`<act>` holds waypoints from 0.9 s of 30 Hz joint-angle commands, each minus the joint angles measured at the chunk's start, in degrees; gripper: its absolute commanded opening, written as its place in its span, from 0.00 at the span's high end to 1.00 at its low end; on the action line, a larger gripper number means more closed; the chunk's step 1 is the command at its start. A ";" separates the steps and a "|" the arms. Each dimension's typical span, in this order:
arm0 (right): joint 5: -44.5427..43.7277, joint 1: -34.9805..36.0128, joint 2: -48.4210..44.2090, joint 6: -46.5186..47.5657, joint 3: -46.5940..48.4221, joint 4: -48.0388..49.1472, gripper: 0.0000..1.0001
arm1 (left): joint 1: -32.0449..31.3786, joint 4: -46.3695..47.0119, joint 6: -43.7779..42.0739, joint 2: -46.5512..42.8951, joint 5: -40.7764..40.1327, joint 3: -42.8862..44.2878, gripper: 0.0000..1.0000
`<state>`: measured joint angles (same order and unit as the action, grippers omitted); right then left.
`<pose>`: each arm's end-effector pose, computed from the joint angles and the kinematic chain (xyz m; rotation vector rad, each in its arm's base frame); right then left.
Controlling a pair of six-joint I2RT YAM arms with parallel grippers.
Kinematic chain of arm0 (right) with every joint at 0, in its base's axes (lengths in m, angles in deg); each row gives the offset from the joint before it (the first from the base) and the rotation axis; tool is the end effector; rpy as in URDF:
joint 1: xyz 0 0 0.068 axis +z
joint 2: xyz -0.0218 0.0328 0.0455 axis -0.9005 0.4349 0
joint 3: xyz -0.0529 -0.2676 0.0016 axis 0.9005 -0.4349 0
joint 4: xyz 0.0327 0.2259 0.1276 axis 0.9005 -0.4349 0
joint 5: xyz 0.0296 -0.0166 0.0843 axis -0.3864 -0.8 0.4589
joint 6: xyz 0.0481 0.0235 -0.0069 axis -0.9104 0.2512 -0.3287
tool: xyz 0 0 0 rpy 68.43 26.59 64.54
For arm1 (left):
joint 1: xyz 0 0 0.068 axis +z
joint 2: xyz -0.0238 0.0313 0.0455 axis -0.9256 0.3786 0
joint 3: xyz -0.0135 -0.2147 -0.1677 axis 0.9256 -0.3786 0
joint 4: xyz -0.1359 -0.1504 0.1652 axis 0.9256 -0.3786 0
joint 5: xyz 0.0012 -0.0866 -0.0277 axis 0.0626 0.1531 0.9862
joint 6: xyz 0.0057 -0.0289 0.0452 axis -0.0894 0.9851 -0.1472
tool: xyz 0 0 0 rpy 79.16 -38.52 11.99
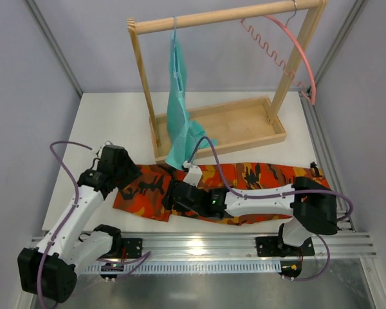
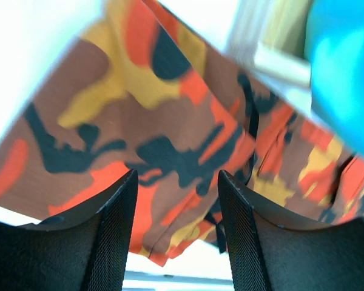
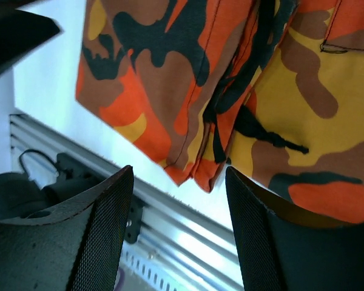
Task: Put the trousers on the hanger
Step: Fold the trousers
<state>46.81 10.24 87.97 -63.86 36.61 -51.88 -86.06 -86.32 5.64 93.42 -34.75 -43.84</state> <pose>0.1007 0.3137 0.2174 0.0033 2.3754 0.8641 0.1748 -0.0528 0.2476 -0.7890 2.3935 -0.3482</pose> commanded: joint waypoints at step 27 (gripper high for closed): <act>-13.33 0.87 21.46 -6.63 16.90 -8.85 0.33 | 17.95 2.06 -7.07 0.17 12.91 2.70 0.43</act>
<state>37.41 10.83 108.25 -68.28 50.43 -58.88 -69.05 -85.29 -0.61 95.24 -21.02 -41.02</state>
